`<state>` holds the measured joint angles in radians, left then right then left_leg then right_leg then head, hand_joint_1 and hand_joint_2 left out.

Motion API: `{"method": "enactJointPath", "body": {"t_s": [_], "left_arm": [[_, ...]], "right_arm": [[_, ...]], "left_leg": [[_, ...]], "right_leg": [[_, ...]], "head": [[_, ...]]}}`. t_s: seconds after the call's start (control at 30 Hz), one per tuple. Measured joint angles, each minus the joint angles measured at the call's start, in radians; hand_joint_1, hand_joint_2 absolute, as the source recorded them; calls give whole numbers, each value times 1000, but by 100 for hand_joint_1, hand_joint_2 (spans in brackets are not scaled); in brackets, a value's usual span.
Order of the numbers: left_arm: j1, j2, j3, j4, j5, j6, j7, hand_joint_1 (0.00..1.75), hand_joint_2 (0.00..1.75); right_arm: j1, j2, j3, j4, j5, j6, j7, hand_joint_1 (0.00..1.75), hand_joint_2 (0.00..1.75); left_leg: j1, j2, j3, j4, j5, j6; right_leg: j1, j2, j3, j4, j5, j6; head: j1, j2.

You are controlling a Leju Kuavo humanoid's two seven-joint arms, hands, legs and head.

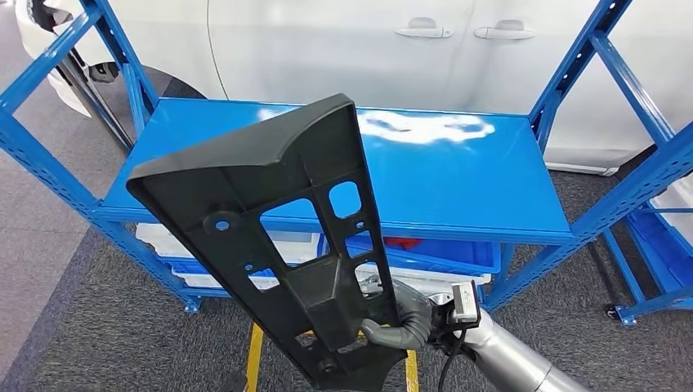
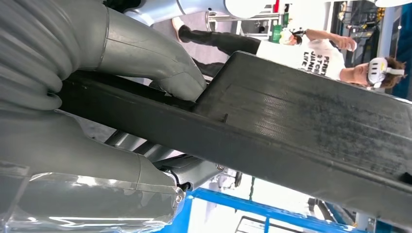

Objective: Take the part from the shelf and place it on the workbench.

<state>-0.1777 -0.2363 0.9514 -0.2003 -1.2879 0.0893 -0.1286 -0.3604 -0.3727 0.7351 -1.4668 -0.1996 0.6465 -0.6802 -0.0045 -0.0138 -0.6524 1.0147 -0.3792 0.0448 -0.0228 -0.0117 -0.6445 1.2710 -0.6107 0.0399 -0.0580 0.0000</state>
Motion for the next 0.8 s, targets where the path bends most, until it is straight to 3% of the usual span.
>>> {"method": "enactJointPath", "body": {"t_s": [0.07, 0.13, 0.17, 0.27, 0.3, 0.33, 0.4, 0.43, 0.47, 0.5, 0.53, 0.57, 0.6, 0.67, 0.73, 0.77, 0.8], "left_arm": [[-2, 1, 0, 0, -2, -8, 0, 0, 175], [-4, 1, 0, 0, -4, -12, 0, 0, 175], [-5, 1, 0, 0, -4, -13, 1, 0, 175], [-3, 1, 0, 0, -2, -14, 2, 0, 175], [-2, 1, 0, 0, -1, -14, 3, 0, 175], [-1, 2, 0, 0, 0, -14, 3, 0, 175], [-1, 2, 0, 0, 0, -14, 3, 0, 175], [-1, 3, 0, 0, 0, -14, 3, 0, 175], [-1, 3, 0, 0, 1, -14, 3, 0, 175], [0, 4, 0, 0, 1, -14, 3, 0, 175], [-1, 5, 0, 0, 1, -14, 3, 0, 175], [-1, 6, 0, 0, 1, -14, 3, 0, 175], [-2, 6, 0, 0, 1, -13, 2, 0, 175], [-3, 7, 0, 0, 1, -13, 1, 0, 175], [-2, 7, 0, 0, 1, -13, 1, 0, 175], [-1, 7, 0, 0, 1, -13, 0, 0, 175], [-2, 7, 0, 0, 0, -13, 0, 0, 175]], "right_arm": [[1, 0, -5, 0, -3, -9, 4, 175, 175], [0, 0, -11, -1, -7, -16, 9, 175, 175], [0, 0, -14, -1, -9, -18, 12, 175, 175], [-1, -1, -18, -1, -16, -18, 16, 175, 175], [-1, -1, -19, -1, -17, -17, 16, 175, 175], [-1, -2, -19, -1, -17, -17, 16, 175, 175], [-1, -3, -19, 0, -18, -16, 17, 175, 175], [-1, -3, -19, 2, -19, -15, 17, 175, 175], [-1, -3, -19, 3, -19, -13, 17, 175, 175], [-1, -3, -19, 5, -19, -11, 17, 175, 175], [-1, -3, -19, 6, -19, -10, 17, 175, 175], [-2, -3, -20, 7, -19, -9, 18, 175, 175], [-2, -3, -21, 7, -19, -8, 18, 175, 175], [-4, -3, -23, 7, -20, -7, 18, 175, 175], [-6, -3, -25, 7, -20, -6, 18, 175, 175], [-6, -3, -25, 8, -20, -5, 18, 175, 175], [-5, -3, -26, 9, -20, -5, 18, 175, 175]], "left_leg": [[-1, 0, -18, 5, 13, -5], [-2, 0, -27, 6, 28, -14], [-2, 1, -29, 5, 36, -20], [-1, 2, -35, -1, 48, -38], [0, 2, -43, 14, 24, -44], [1, 2, -57, 50, -20, -51], [5, 3, -89, 174, -128, -62], [6, 3, -99, 236, -159, -67], [7, 4, -97, 277, -164, -70], [8, 4, -79, 285, -148, -72], [9, 4, -45, 259, -123, -72], [9, 3, 7, 199, -102, -71], [8, -1, 66, 120, -100, -67], [6, -7, 139, 8, -116, -53], [3, -9, 141, -15, -114, -34], [4, -7, 137, -19, -106, -26], [5, -5, 130, -20, -94, -18]], "right_leg": [[1, -3, 89, -127, 46, -7], [8, -6, 158, -237, 69, -14], [12, -7, 171, -262, 70, -17], [13, -8, 155, -273, 97, -34], [10, -10, 145, -277, 110, -42], [7, -12, 133, -280, 124, -48], [7, -13, 103, -279, 149, -55], [8, -14, 87, -278, 160, -54], [8, -14, 71, -276, 171, -53], [7, -15, 55, -274, 181, -51], [7, -15, 40, -271, 191, -48], [6, -15, 27, -267, 200, -44], [7, -14, 15, -263, 207, -39], [8, -12, 5, -259, 223, -27], [7, -11, 3, -263, 240, -13], [5, -9, 0, -262, 239, -7], [3, -7, -9, -249, 220, -3]], "head": [[0, 0], [0, 0], [0, 0], [0, 0], [0, 0], [0, 0], [0, 0], [0, 0], [0, 0], [0, 0], [0, 0], [0, 0], [0, 0], [0, 0], [0, 0], [0, 0], [0, 0]]}}
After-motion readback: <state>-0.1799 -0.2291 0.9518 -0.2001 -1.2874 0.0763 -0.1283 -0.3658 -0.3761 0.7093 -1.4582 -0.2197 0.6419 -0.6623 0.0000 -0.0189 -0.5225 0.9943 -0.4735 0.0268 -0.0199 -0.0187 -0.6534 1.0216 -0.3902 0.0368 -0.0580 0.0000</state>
